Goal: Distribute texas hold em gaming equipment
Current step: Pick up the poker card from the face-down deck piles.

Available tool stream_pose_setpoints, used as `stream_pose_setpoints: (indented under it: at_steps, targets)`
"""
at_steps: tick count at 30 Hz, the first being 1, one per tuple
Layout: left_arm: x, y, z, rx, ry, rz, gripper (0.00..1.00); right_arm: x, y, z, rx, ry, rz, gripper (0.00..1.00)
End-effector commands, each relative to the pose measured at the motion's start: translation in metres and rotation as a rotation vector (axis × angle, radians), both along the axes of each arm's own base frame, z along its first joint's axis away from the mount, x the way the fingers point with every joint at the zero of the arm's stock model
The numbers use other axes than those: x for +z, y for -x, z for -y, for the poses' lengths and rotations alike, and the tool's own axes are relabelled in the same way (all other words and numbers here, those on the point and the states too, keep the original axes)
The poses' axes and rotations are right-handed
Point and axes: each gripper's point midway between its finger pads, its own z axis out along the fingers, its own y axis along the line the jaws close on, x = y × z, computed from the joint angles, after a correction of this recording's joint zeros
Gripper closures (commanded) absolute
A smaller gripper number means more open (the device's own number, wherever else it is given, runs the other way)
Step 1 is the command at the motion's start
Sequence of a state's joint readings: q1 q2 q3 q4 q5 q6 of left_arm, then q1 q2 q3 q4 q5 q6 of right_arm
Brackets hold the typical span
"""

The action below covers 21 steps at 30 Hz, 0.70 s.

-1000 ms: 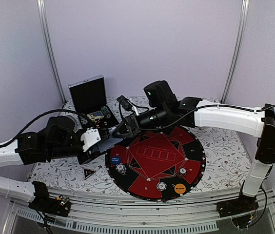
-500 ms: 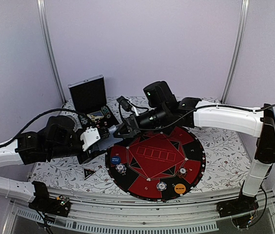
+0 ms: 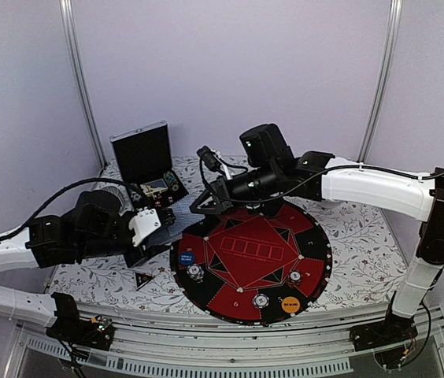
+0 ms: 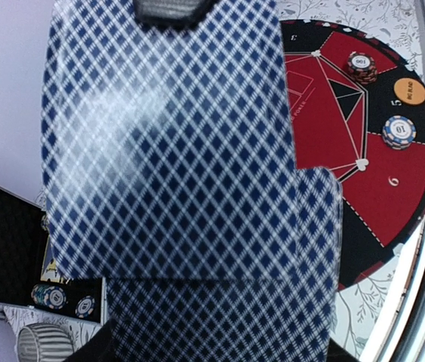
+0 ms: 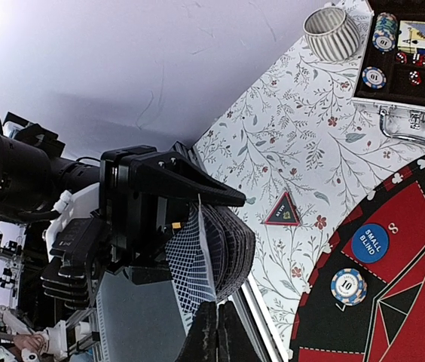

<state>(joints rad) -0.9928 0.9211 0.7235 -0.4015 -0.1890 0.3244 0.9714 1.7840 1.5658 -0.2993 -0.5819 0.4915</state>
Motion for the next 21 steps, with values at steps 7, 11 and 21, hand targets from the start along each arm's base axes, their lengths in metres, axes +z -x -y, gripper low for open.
stream_pose_setpoints:
  at_steps: [7,11,21]
  targets:
    - [-0.002,-0.007,-0.009,0.071,0.058,-0.002,0.45,0.044,-0.012,0.022,-0.079,-0.059,0.119,0.98]
    - [-0.005,-0.008,-0.012,0.097,0.065,-0.009,0.45,0.053,-0.015,0.03,-0.114,-0.083,0.144,0.98]
    - [-0.004,-0.014,-0.034,0.201,0.07,0.032,0.44,0.026,-0.039,0.088,-0.301,-0.017,0.165,0.98]
